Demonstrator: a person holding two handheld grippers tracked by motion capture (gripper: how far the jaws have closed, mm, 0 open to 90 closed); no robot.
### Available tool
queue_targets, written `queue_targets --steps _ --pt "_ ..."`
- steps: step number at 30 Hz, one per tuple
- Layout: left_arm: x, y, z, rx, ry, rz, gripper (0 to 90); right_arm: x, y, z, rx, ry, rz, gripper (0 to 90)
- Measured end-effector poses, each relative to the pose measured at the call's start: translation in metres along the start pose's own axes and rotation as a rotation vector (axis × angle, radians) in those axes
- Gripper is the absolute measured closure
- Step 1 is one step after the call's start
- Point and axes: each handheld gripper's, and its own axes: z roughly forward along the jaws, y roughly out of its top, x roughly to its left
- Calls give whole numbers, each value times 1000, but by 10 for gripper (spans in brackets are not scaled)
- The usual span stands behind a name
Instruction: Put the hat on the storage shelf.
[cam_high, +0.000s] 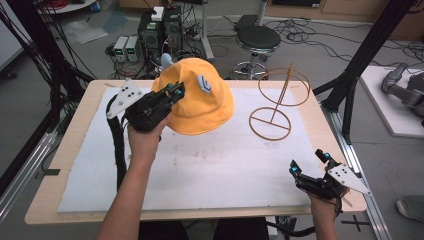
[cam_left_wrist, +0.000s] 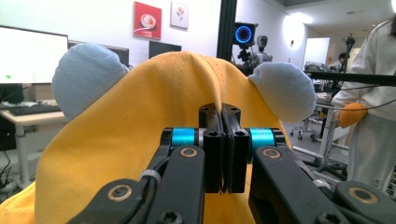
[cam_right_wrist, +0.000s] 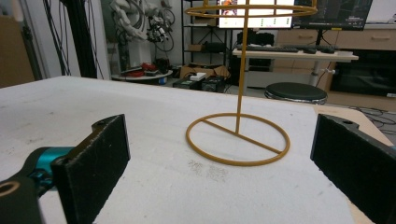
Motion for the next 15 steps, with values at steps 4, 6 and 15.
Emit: queue_targets --steps 4,6,15 --pt "-8 8 20 -10 -9 4 879 1 0 -1 4 2 0 42" --pt "-12 11 30 -17 -12 6 879 1 0 0 -1 3 1 42" --pt "-29 19 70 -48 -11 -7 880 0 -1 0 1 7 0 42"
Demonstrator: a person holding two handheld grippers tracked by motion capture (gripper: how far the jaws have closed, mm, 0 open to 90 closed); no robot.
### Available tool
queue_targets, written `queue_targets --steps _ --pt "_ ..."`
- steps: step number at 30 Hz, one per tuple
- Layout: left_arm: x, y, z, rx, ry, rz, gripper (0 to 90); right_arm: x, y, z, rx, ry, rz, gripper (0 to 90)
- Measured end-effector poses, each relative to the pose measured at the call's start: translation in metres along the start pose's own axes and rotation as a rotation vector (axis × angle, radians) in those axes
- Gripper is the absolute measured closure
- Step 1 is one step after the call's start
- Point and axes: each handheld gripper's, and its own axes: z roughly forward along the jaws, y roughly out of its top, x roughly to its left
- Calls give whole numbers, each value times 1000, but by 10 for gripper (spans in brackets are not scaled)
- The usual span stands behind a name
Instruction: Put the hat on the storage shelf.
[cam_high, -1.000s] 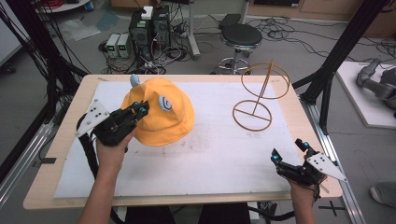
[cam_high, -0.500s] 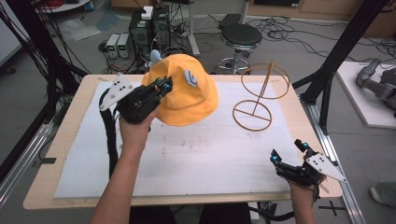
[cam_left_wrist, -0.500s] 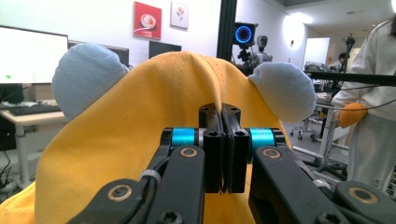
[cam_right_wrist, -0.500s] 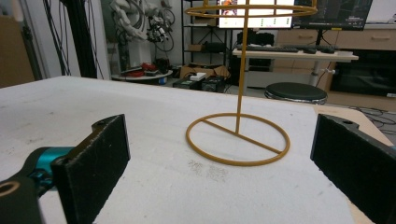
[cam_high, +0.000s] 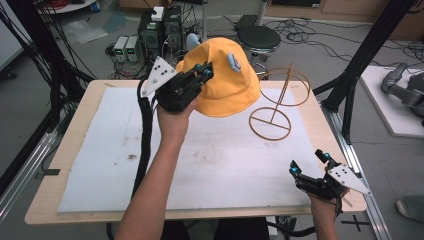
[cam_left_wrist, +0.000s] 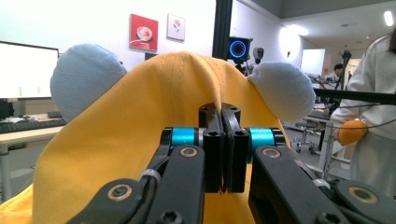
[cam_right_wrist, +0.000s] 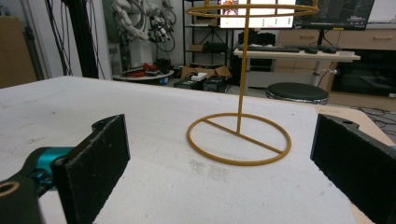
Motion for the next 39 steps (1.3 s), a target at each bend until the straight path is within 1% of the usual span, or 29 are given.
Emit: queue_targets --steps 4,5,7,9,10,11,13,17,18,19,20,21,22,23,24,26,28,29,30,32,33,35,37,39 --pt "-7 2 18 -12 -5 -5 880 2 0 0 5 6 -11 42" --pt "-8 2 23 -11 -8 -8 880 4 0 0 10 14 -22 42" --pt "-11 2 33 -20 -11 -6 880 5 1 0 13 14 -32 42" --pt "-15 2 45 -24 -13 -11 880 5 2 -2 9 15 -36 42" --pt "-19 2 57 -21 -17 -8 880 5 2 -2 5 17 -40 42" --pt "-19 2 57 -21 -17 -8 880 5 2 -2 5 17 -40 42" --pt "-23 1 68 -41 -20 -18 880 3 2 -5 4 14 -34 42" --pt "-30 1 90 -56 -20 -42 881 0 1 -9 -2 8 -14 42" --pt "-32 0 96 -68 -21 -55 881 0 1 -9 -2 8 -14 42" --pt "-34 -1 101 -77 -21 -58 881 -1 1 -11 -10 6 -11 42" --pt "-36 -3 107 -74 -21 -64 881 -1 1 -11 -10 6 -11 42" --pt "-38 -5 113 -61 -25 -63 881 -2 1 -12 -10 7 -7 42" --pt "-42 -7 121 -50 -27 -58 881 -2 1 -13 -15 4 -7 42" --pt "-45 -8 125 -44 -28 -49 880 -2 1 -13 -15 6 -5 42" --pt "-48 -11 131 -47 -31 -44 881 -3 1 -14 -19 3 -8 42" --pt "-53 -17 142 -47 -28 -34 881 -3 2 -16 -22 1 -5 42" --pt "-55 -23 152 -27 -21 -31 880 -5 1 -18 -25 0 -10 42" --pt "-56 -28 160 -22 -14 -16 880 -5 1 -20 -21 -2 -4 42" --pt "-56 -28 160 -22 -14 -16 880 -5 1 -20 -21 -2 -4 42" --pt "-58 -32 167 -30 -8 1 880 -6 0 -22 -19 -4 -6 42" --pt "-58 -34 170 -37 -14 5 880 -6 0 -22 -20 -5 -5 42" --pt "-58 -39 176 -40 -12 -2 880 -6 0 -23 -21 -5 -1 42" --pt "-57 -45 182 -27 -12 -17 880 -6 0 -24 -23 -5 -3 42" --pt "-57 -52 188 -9 -12 -19 880 -6 -1 -25 -14 -4 -7 42"
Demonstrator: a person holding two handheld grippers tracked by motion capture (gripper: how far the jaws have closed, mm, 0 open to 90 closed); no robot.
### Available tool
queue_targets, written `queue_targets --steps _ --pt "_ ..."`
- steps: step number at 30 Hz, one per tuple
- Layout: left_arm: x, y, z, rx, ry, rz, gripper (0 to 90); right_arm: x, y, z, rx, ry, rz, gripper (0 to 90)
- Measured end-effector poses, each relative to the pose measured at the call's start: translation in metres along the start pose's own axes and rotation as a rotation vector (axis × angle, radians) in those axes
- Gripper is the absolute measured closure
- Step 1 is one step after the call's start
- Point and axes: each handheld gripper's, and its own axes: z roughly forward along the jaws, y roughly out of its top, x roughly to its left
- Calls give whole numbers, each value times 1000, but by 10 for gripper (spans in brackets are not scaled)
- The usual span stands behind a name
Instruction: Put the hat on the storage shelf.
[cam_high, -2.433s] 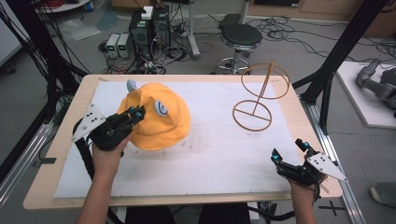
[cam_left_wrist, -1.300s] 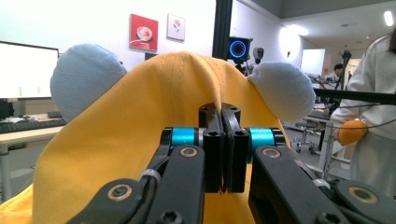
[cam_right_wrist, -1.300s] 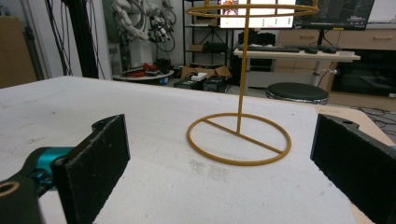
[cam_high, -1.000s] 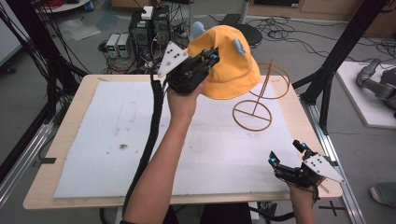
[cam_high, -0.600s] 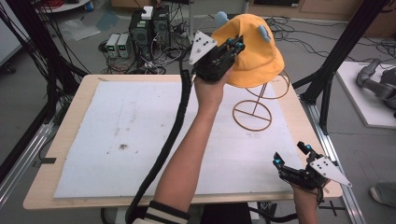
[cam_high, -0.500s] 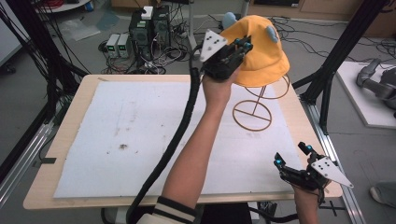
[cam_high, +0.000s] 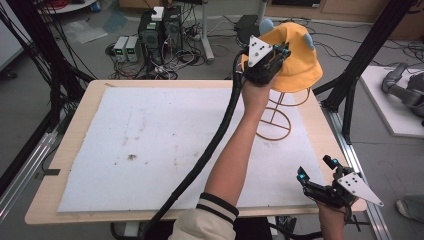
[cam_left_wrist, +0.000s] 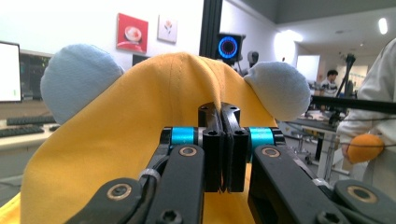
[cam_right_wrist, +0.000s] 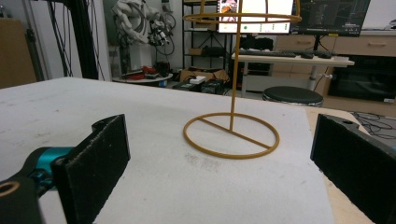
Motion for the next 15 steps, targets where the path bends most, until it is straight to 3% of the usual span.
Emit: queue_targets --steps 7,15 --pt "-7 -30 10 68 -3 13 879 -3 -3 -2 8 -4 -8 42" --pt "-7 -53 8 82 16 -2 877 -2 -3 -4 13 -4 -9 42"
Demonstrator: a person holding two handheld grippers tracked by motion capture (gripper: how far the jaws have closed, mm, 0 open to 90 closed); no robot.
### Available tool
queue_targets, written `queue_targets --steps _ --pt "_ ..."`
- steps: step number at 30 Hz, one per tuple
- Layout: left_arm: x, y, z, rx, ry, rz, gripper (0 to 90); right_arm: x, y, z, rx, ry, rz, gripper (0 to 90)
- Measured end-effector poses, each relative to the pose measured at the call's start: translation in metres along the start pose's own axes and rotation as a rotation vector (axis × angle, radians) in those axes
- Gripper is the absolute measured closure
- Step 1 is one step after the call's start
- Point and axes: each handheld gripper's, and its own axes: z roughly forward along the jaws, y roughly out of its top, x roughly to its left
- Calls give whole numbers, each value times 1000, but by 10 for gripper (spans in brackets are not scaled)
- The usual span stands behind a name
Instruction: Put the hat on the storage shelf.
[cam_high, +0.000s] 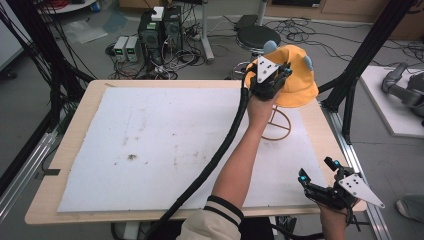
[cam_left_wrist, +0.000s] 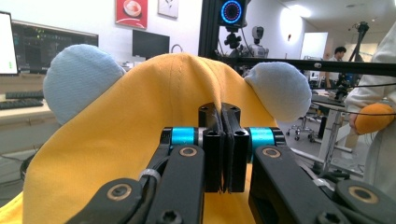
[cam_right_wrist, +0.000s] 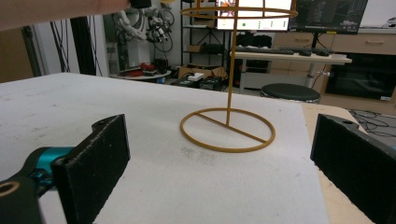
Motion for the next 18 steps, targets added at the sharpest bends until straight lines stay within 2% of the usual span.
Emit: queue_targets --steps 2,5,7,9,15,18 --pt "1 -3 0 4 0 -3 872 0 0 1 -1 0 -3 42" --pt "1 -6 -1 5 -6 21 830 1 -1 1 3 3 -1 42" --pt "1 -5 -1 0 17 30 662 1 -1 2 8 3 -6 42" --pt "1 -5 -2 0 24 21 480 2 -1 3 6 5 -4 42" --pt "5 0 -9 -16 30 35 285 3 -1 5 10 8 -11 42" --pt "9 5 -19 -15 26 66 203 3 -1 6 7 10 -10 42"
